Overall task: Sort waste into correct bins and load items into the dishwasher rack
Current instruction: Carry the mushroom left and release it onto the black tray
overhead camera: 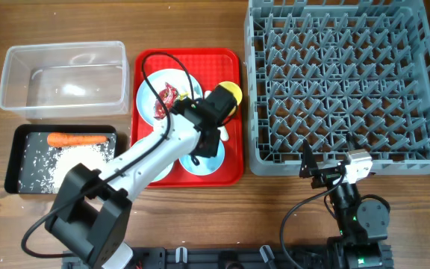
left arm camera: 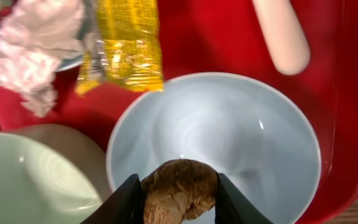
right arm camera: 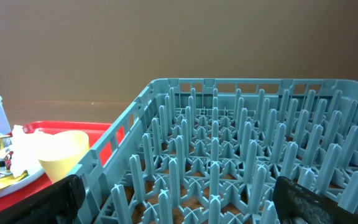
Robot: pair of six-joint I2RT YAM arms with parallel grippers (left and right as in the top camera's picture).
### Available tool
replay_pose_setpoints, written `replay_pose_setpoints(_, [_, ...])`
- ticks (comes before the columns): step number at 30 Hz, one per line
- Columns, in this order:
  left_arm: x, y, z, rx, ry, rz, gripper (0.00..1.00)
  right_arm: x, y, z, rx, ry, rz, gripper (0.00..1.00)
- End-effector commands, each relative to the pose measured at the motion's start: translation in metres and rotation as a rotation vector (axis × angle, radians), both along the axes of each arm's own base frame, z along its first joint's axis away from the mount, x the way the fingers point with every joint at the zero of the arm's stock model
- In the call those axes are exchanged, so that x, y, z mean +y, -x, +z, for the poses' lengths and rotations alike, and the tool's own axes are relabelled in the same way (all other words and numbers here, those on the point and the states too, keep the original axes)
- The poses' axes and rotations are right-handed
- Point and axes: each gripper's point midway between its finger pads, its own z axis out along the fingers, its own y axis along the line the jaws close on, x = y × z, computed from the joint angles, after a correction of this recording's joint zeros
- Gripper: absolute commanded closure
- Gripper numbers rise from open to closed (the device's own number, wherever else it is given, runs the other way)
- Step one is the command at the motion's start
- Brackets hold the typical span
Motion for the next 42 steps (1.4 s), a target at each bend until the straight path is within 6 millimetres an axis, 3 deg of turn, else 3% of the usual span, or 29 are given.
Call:
replay_pose_setpoints(1, [0.014, -0.019, 0.025, -0.044, 0.0, 0.053, 0.66, -0.001, 0.0, 0.0, 0.001, -0.014, -0.007, 0.0])
replay_pose_setpoints(4, [0.039, -0.026, 0.039, -0.059, -0.005, 0.123, 0.66, -0.001, 0.0, 0.0, 0.001, -0.014, -0.007, 0.0])
replay_pose_setpoints(10, [0.127, -0.034, 0.06, -0.061, -0.019, 0.383, 0.65, -0.001, 0.0, 0.0, 0.001, -0.014, -0.007, 0.0])
replay_pose_setpoints(18, [0.269, -0.039, 0.063, -0.126, -0.009, 0.888, 0.63, -0.001, 0.0, 0.0, 0.001, -0.014, -0.007, 0.0])
replay_pose_setpoints(22, [0.358, -0.024, 0.067, -0.228, 0.016, 1.194, 0.64, -0.001, 0.0, 0.0, 0.001, -0.014, -0.007, 0.0])
replay_pose_setpoints(27, [0.394, -0.003, 0.064, -0.24, 0.119, 1.346, 0.66, -0.001, 0.0, 0.0, 0.001, -0.014, -0.007, 0.0])
replay_pose_setpoints(31, [0.415, 0.004, 0.044, -0.282, 0.097, 1.396, 0.64, -0.001, 0.0, 0.0, 0.001, -0.014, -0.007, 0.0])
replay_pose_setpoints(42, [0.423, 0.015, -0.008, -0.166, 0.07, 1.454, 0.57, -0.001, 0.0, 0.0, 0.001, -0.014, -0.007, 0.0])
